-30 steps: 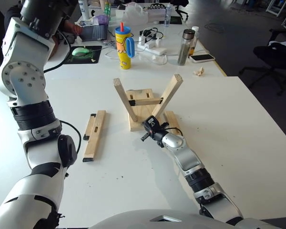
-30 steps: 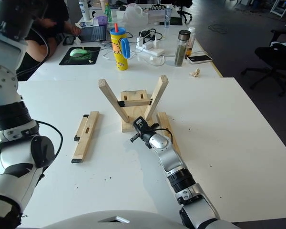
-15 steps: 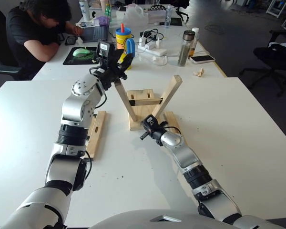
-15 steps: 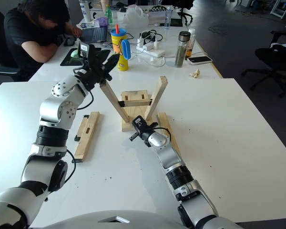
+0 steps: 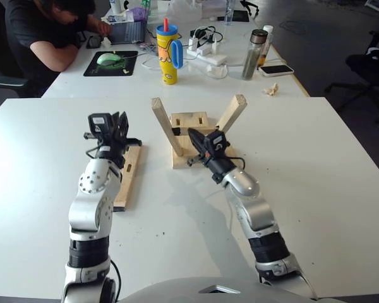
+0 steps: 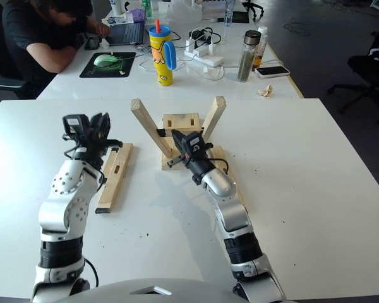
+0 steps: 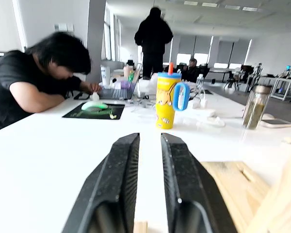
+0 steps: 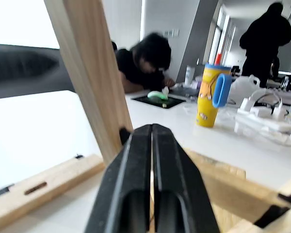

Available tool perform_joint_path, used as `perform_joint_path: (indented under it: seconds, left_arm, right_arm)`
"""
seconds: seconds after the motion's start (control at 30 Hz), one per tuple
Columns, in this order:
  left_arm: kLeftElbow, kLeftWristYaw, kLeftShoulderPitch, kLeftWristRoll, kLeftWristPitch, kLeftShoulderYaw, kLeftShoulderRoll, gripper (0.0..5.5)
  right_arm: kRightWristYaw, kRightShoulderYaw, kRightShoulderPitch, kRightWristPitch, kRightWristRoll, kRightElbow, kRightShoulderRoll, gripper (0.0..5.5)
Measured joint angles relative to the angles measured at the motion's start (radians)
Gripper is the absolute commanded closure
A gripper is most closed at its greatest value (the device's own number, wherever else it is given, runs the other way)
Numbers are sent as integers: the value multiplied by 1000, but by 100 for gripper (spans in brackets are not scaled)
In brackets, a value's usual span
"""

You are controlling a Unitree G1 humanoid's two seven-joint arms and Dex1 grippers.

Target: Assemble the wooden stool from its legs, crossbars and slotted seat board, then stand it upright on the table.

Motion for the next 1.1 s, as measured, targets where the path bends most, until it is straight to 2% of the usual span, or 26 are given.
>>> perform_joint_path:
  seconds: [0.07, 0.2, 0.3, 0.4, 0.63, 0.73, 0.97, 1.1]
  left_arm:
    - [-43, 20, 16, 18, 8, -21, -31, 547]
    - [-61, 38, 5, 68, 4, -53, -51, 547]
    - [-67, 44, -18, 99, -7, -72, -55, 547]
    - [-69, 45, -51, 116, -12, -78, -72, 547]
    - [-59, 31, -88, 160, -22, -88, -64, 547]
    - [-16, -21, -119, 187, 13, -173, -58, 547]
    - [50, -93, -104, 229, 139, -191, 22, 547]
    - [58, -137, -78, 227, 141, -132, 90, 547]
  right_arm:
    - [16, -36, 87, 109, 42, -87, -48, 550]
    - [-59, -171, 155, 189, 40, -79, -103, 550]
    - [-154, -278, 99, 184, 32, -45, -106, 550]
    - [-220, -330, -34, 126, 30, -14, -101, 550]
    - [-286, -339, -108, 104, 31, -10, -78, 550]
    - [-177, -208, -146, 112, 39, -9, -68, 550]
    - [-4, -47, -95, 250, 29, 72, -170, 550]
    - [23, -98, -113, 223, 5, 247, -247, 550]
